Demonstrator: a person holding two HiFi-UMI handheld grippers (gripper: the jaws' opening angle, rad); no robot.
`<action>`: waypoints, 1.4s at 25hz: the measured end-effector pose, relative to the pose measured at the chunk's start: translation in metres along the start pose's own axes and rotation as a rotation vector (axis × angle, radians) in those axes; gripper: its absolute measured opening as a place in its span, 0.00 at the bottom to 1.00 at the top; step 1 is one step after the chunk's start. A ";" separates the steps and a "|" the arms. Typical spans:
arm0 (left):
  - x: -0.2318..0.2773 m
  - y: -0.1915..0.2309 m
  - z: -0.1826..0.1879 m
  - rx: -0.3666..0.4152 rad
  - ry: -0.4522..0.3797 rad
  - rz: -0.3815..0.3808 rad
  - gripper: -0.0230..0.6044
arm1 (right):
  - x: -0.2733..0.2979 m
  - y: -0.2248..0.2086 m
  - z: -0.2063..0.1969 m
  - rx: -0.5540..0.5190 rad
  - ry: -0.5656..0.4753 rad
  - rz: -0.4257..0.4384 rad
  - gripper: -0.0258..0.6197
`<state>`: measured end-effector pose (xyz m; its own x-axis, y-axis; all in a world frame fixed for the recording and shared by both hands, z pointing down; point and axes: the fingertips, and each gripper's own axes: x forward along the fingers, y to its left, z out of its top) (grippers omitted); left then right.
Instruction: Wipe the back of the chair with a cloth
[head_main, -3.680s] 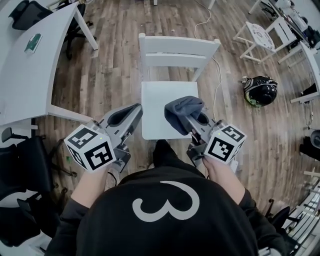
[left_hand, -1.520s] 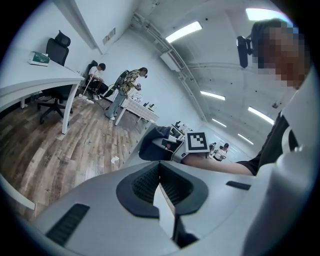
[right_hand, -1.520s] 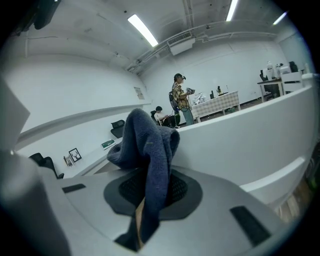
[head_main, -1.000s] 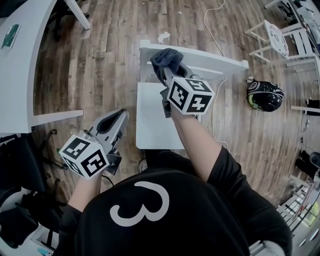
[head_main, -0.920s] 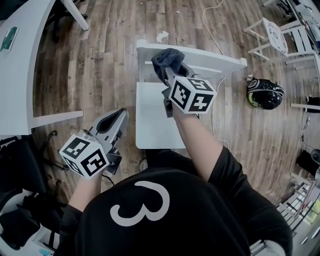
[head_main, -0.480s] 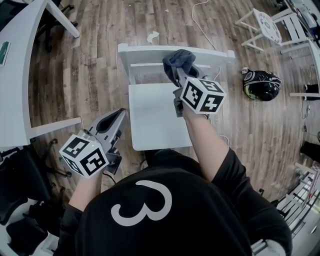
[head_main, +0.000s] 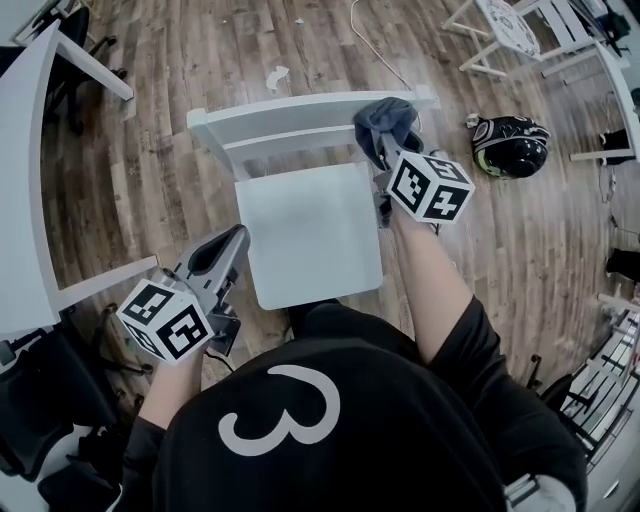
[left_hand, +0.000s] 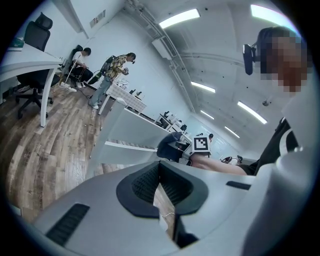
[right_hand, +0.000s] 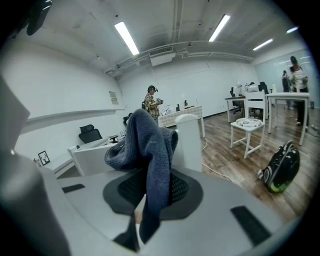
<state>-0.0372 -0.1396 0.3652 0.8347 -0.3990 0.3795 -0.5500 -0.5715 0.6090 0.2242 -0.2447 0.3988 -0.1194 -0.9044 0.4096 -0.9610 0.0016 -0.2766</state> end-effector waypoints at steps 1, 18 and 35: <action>0.002 0.000 0.000 0.003 0.003 -0.002 0.06 | -0.003 -0.011 0.002 0.008 -0.006 -0.019 0.14; 0.020 -0.002 0.013 -0.001 -0.007 0.039 0.06 | -0.015 -0.044 0.004 0.041 -0.050 0.104 0.14; -0.024 0.043 0.010 -0.080 -0.055 0.052 0.06 | -0.003 0.159 -0.055 0.028 -0.010 0.467 0.12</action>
<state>-0.0813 -0.1615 0.3756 0.8012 -0.4668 0.3744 -0.5869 -0.4907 0.6440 0.0581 -0.2182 0.4017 -0.5348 -0.8137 0.2278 -0.7982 0.3979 -0.4523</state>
